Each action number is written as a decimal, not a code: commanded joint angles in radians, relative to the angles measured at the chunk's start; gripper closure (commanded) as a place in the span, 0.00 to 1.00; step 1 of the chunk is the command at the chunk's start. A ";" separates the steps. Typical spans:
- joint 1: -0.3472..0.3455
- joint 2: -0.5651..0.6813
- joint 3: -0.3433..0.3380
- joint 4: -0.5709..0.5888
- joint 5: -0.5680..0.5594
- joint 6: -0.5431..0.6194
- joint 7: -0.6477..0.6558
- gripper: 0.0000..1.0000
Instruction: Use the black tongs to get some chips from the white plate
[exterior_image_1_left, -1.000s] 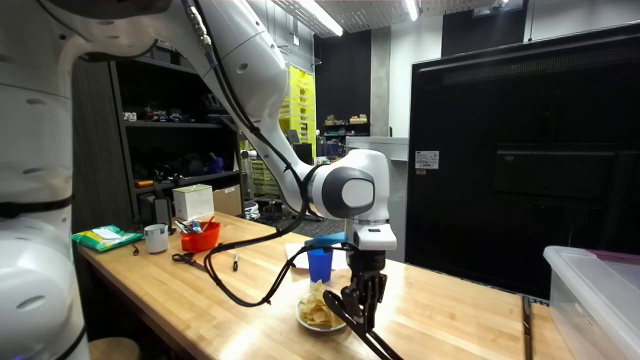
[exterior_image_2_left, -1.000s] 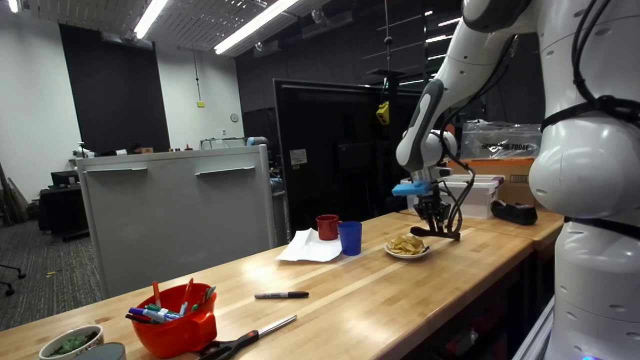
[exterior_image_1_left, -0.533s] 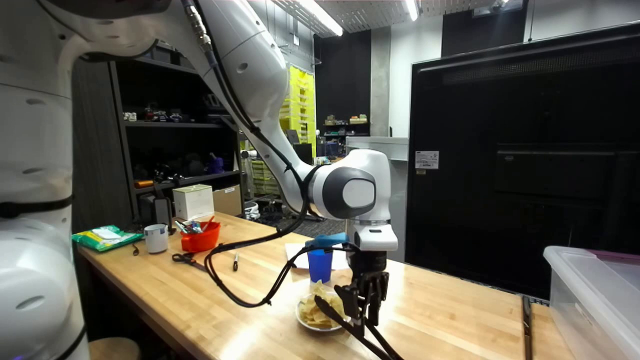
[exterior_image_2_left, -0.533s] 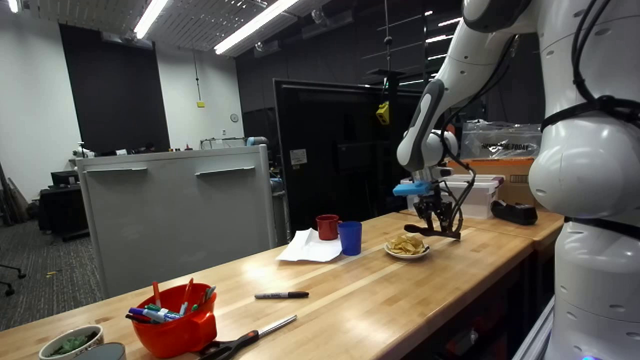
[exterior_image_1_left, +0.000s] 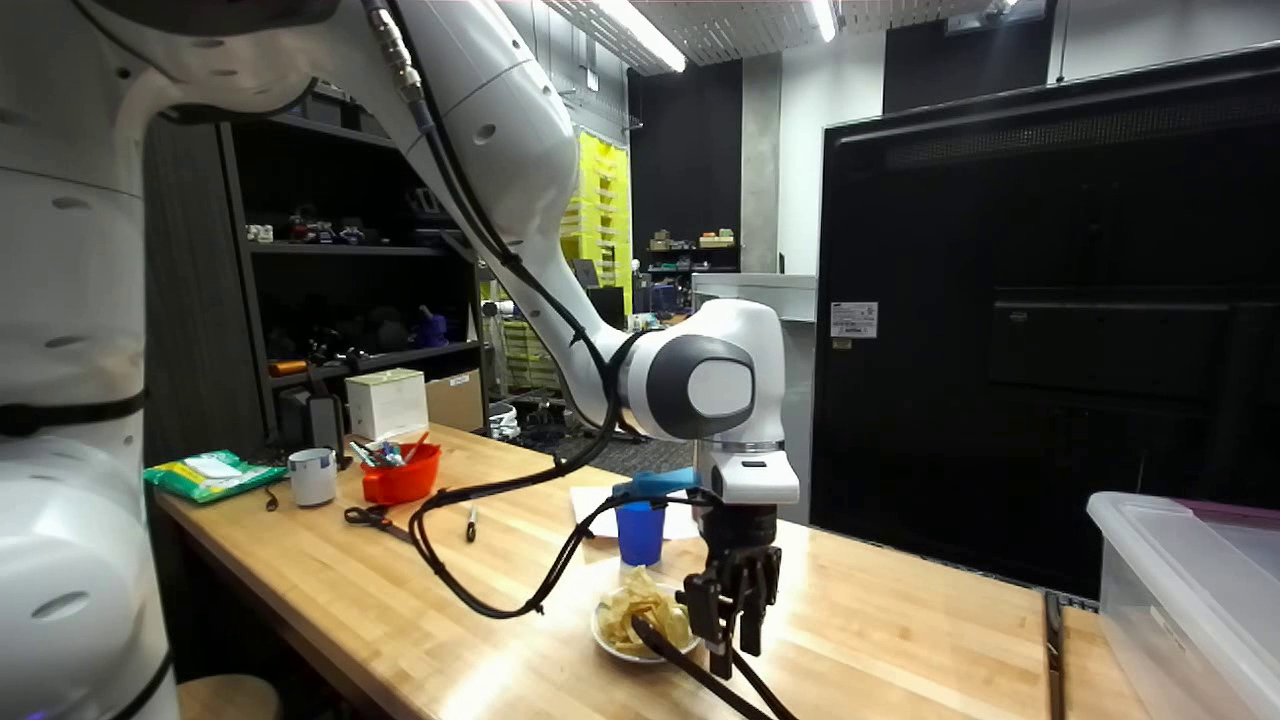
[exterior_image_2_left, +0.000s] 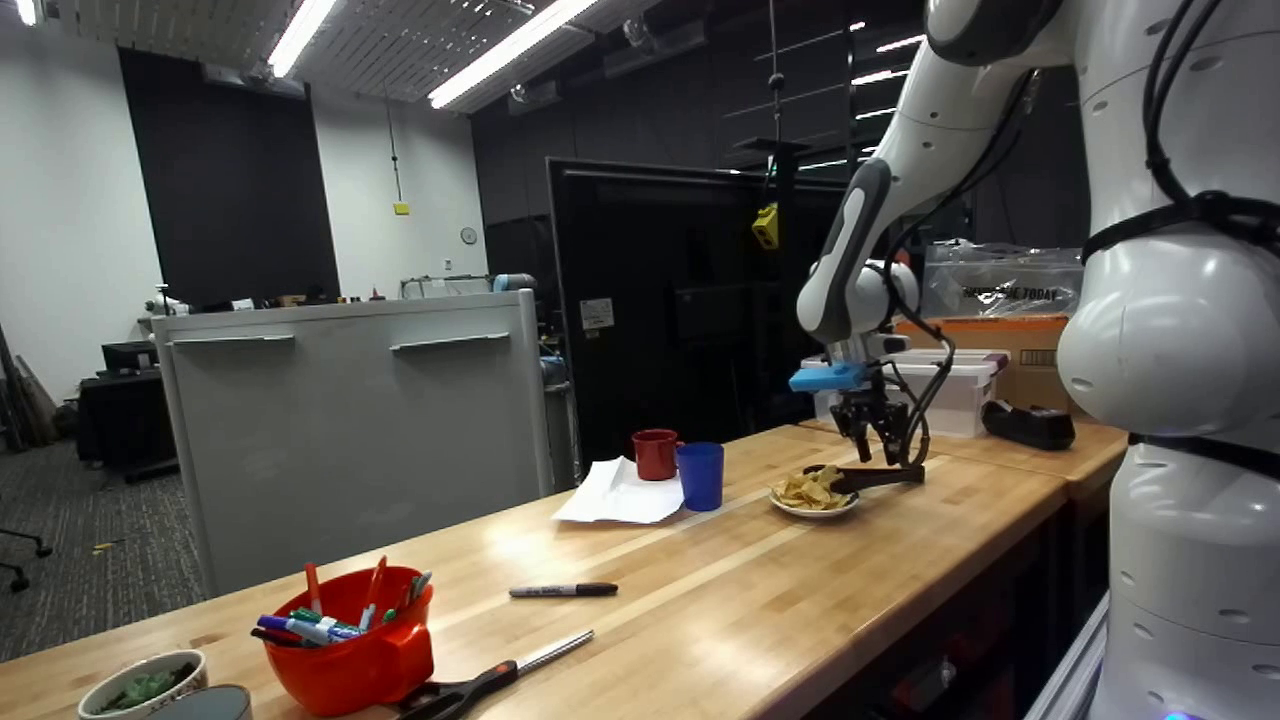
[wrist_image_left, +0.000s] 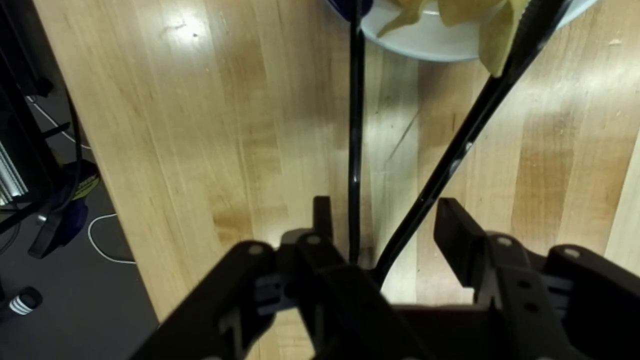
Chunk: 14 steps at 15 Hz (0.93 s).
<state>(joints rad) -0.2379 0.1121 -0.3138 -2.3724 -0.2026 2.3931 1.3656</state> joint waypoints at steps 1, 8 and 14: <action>0.001 -0.025 -0.006 -0.024 -0.017 0.001 0.004 0.14; -0.003 -0.053 -0.006 -0.030 -0.003 0.027 -0.019 0.00; -0.005 -0.024 0.004 -0.016 0.055 0.020 -0.064 0.00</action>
<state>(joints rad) -0.2380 0.0998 -0.3187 -2.3748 -0.1918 2.4122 1.3452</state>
